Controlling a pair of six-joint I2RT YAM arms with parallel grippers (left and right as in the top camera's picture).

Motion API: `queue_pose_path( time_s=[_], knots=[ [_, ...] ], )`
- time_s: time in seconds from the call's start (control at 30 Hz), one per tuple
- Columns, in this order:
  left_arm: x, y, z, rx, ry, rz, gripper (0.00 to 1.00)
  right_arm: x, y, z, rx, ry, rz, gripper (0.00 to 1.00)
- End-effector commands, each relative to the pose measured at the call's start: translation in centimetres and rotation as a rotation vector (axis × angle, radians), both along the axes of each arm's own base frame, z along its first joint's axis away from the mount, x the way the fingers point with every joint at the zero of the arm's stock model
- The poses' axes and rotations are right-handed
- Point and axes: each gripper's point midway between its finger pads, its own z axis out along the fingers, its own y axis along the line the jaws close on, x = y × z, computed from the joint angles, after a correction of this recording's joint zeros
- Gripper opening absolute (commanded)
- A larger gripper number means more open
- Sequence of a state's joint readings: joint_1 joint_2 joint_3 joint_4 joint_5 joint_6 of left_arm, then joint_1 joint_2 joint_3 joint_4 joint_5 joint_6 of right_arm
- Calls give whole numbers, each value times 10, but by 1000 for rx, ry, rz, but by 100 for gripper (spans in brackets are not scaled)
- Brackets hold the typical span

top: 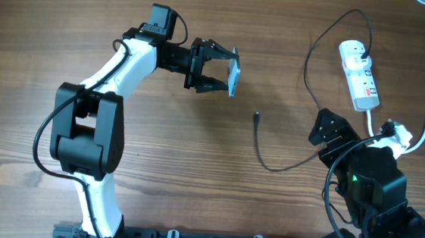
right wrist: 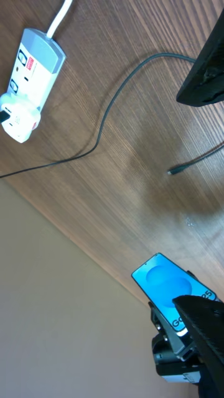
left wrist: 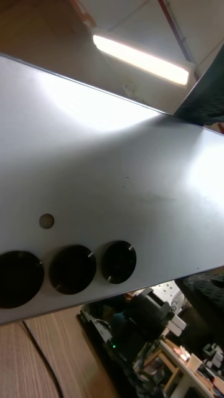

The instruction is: Plug charger to phone and switch on socket

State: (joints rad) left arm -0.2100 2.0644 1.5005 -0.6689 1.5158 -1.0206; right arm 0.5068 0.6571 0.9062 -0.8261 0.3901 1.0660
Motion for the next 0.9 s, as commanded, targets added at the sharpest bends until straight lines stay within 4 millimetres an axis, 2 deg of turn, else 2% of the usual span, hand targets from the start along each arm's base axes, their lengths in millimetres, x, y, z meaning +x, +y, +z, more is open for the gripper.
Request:
queue_pose_path(
  time_s=[0.0,0.43,0.63,0.7,0.87],
  knots=[
    [-6,3,25,-62,-17,-16,63,0,-2,8,16,-17,-15,97],
    [-4,6,25,-62,-17,-9,64,3,6,3,10,6,22,97],
    [-4,6,25,-62,-17,-9,64,16,34,7,-33,-16,184,97],
    [-4,6,25,-62,-17,-9,64,21,48,10,-39,-33,261,97],
    [-4,6,25,-62,-17,-9,64,33,76,8,-97,0,414,91]
  ],
)
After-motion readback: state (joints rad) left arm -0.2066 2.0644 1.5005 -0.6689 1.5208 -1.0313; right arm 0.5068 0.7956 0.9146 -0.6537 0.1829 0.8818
